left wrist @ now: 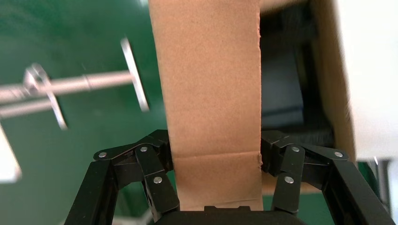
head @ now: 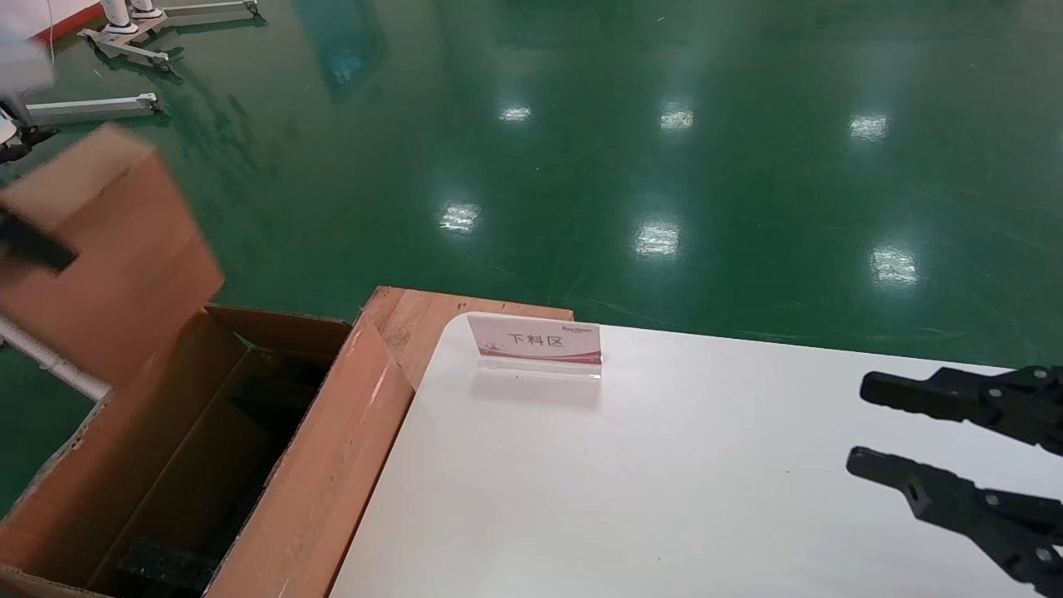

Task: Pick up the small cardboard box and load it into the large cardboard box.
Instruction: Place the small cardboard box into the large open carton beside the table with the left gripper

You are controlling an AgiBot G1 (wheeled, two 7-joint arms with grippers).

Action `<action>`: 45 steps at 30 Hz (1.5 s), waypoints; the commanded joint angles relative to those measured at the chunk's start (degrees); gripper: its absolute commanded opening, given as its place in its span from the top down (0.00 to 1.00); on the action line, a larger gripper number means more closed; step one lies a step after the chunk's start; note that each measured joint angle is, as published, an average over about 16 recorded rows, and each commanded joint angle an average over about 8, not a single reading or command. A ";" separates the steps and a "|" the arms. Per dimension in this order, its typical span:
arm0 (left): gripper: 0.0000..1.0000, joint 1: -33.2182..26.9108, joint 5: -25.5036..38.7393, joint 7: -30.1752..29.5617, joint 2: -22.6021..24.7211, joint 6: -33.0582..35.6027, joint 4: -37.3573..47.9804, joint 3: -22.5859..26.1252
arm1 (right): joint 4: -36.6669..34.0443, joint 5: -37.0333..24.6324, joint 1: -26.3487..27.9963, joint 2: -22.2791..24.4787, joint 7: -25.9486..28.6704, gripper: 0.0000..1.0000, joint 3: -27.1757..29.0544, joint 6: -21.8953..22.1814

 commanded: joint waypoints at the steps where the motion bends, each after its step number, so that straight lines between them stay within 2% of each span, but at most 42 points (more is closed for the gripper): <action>1: 1.00 0.20 -1.09 1.38 -0.16 0.03 1.72 3.44 | 0.00 0.00 0.00 0.00 0.00 0.00 -0.01 0.00; 9: 1.00 1.38 -9.55 3.68 -1.10 -0.42 4.92 12.30 | 0.00 0.02 0.01 0.01 -0.02 0.00 -0.03 0.01; 16: 1.00 3.42 -13.06 5.16 -1.92 -1.39 6.78 16.70 | 0.00 0.04 0.01 0.02 -0.03 0.00 -0.06 0.02; 30: 1.00 10.99 -18.02 4.94 -4.80 -5.82 8.75 16.56 | 0.00 0.07 0.02 0.04 -0.05 0.00 -0.10 0.04; 45: 1.00 16.18 -19.11 2.88 -6.83 -10.90 8.04 16.49 | 0.00 0.10 0.03 0.06 -0.07 0.00 -0.15 0.06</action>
